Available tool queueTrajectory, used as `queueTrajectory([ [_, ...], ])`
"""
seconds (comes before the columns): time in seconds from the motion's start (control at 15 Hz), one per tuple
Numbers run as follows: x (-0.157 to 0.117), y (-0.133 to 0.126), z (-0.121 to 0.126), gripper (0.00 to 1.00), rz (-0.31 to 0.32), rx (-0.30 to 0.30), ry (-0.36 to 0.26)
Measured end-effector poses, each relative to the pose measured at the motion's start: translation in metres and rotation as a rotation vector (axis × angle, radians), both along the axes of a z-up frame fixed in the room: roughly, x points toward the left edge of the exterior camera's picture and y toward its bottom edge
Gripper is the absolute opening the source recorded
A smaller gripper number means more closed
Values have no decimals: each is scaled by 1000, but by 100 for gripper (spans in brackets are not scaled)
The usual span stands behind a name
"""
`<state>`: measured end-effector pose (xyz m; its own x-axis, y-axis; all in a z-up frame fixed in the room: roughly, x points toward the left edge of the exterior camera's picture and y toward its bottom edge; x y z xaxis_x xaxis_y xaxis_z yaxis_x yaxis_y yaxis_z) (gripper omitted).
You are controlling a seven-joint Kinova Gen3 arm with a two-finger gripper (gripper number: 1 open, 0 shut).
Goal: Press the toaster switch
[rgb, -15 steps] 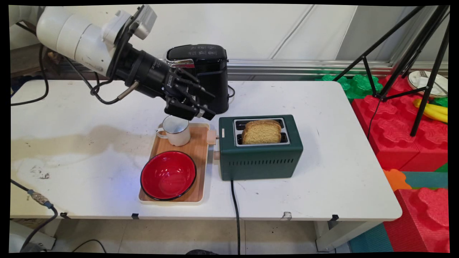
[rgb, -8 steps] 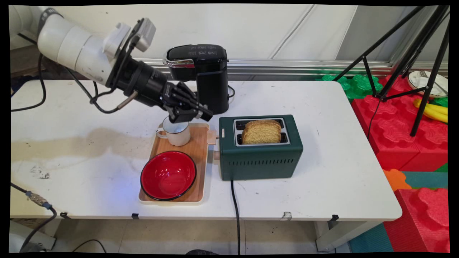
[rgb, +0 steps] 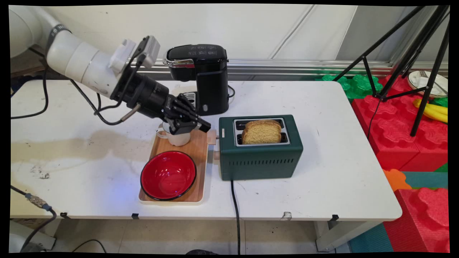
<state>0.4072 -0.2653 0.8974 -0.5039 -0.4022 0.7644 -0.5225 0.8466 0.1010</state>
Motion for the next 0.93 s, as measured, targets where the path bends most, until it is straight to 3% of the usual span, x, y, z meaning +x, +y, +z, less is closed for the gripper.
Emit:
queueTrajectory([
  [0.93, -5, -18, -34, 0, 27, 5, -41],
])
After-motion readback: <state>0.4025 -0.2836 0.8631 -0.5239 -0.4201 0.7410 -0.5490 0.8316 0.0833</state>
